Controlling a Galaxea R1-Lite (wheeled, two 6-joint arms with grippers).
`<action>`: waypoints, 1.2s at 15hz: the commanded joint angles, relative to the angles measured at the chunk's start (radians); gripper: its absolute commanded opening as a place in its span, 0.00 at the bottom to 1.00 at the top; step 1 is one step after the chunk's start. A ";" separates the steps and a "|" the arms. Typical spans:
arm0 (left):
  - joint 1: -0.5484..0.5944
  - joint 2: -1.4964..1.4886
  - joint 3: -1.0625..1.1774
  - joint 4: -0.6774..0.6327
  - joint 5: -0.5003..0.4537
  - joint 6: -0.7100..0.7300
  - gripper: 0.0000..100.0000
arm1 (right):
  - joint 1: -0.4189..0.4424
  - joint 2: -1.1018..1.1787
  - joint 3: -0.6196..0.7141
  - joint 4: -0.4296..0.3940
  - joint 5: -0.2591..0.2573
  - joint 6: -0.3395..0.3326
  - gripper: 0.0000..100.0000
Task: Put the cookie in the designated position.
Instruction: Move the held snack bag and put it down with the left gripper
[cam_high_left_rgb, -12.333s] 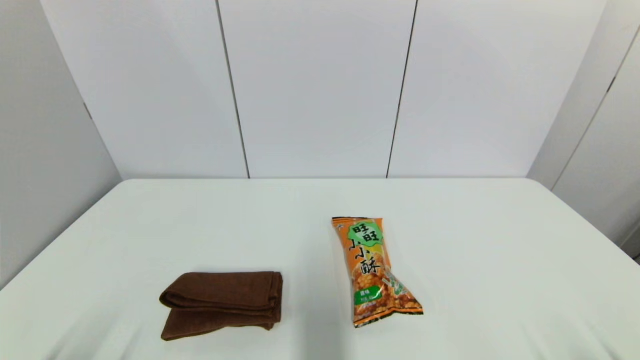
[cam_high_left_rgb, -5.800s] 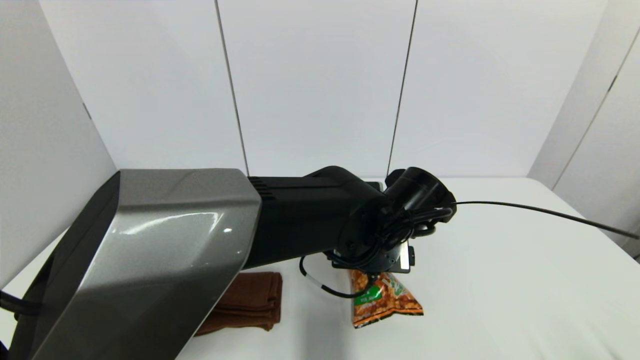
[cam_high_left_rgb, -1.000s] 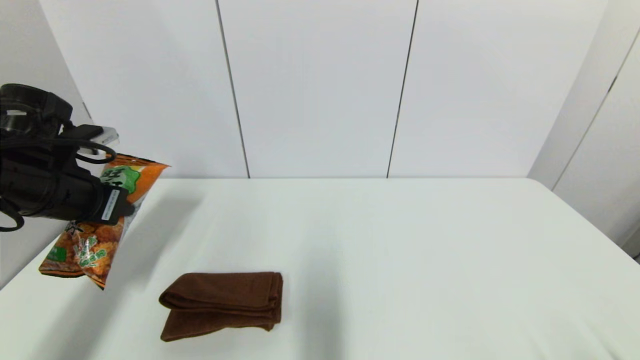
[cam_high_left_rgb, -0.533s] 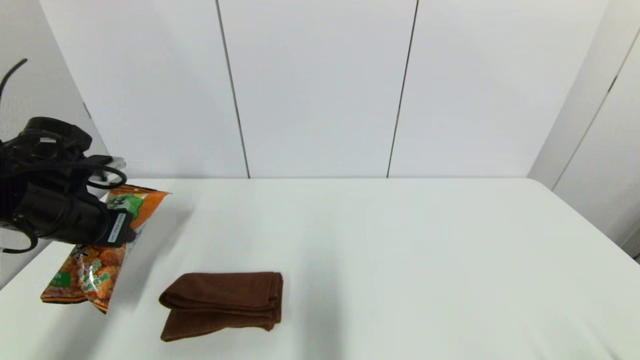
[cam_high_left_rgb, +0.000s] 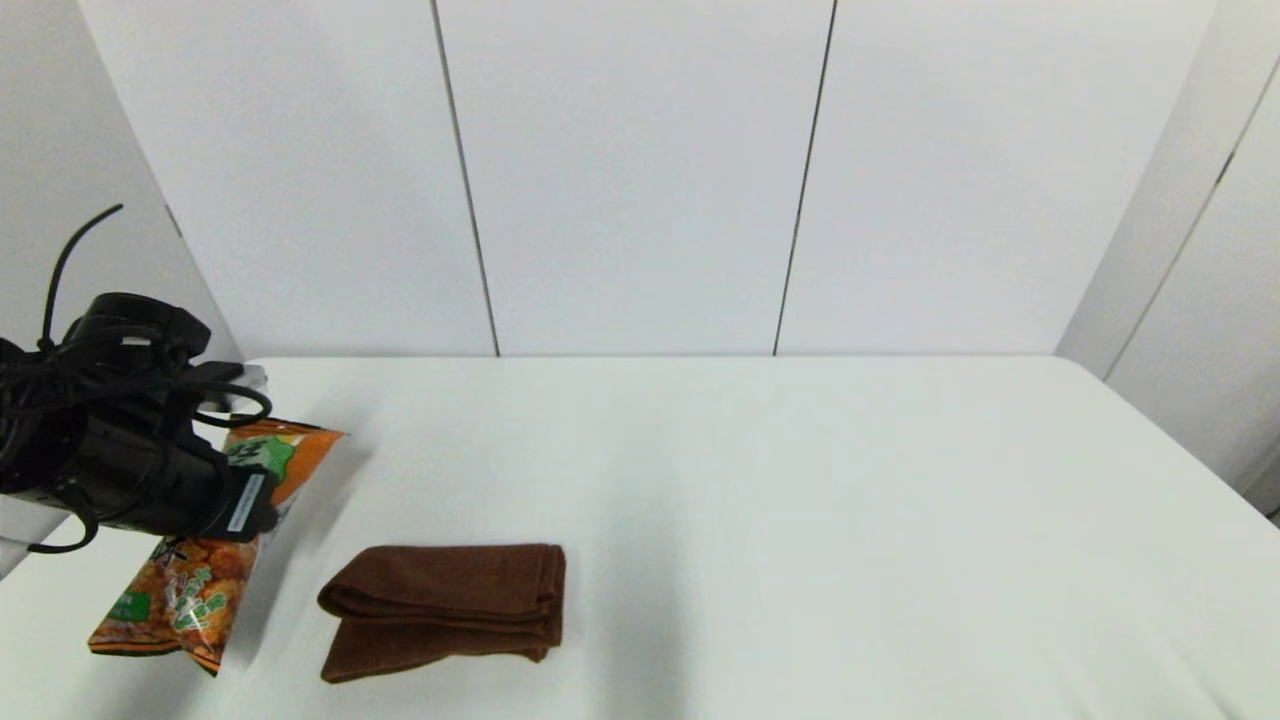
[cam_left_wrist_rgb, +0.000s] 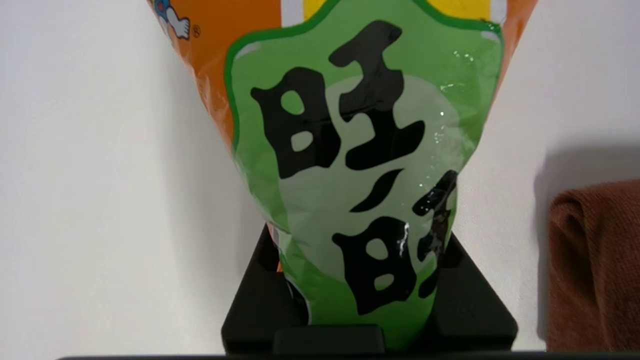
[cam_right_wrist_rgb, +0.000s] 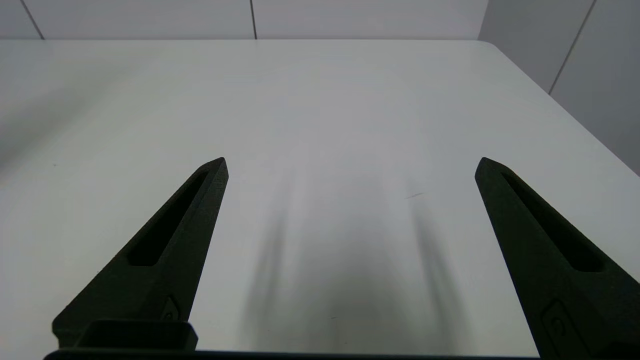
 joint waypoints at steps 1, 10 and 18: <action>0.001 0.027 0.013 -0.011 -0.001 -0.001 0.00 | 0.000 0.000 0.009 -0.001 0.001 0.000 1.00; 0.001 0.024 0.033 -0.012 -0.001 0.000 1.00 | -0.001 0.000 0.009 -0.001 -0.001 0.000 1.00; -0.008 -0.074 -0.010 -0.057 -0.001 0.003 1.00 | 0.000 0.002 0.009 -0.001 0.001 0.000 1.00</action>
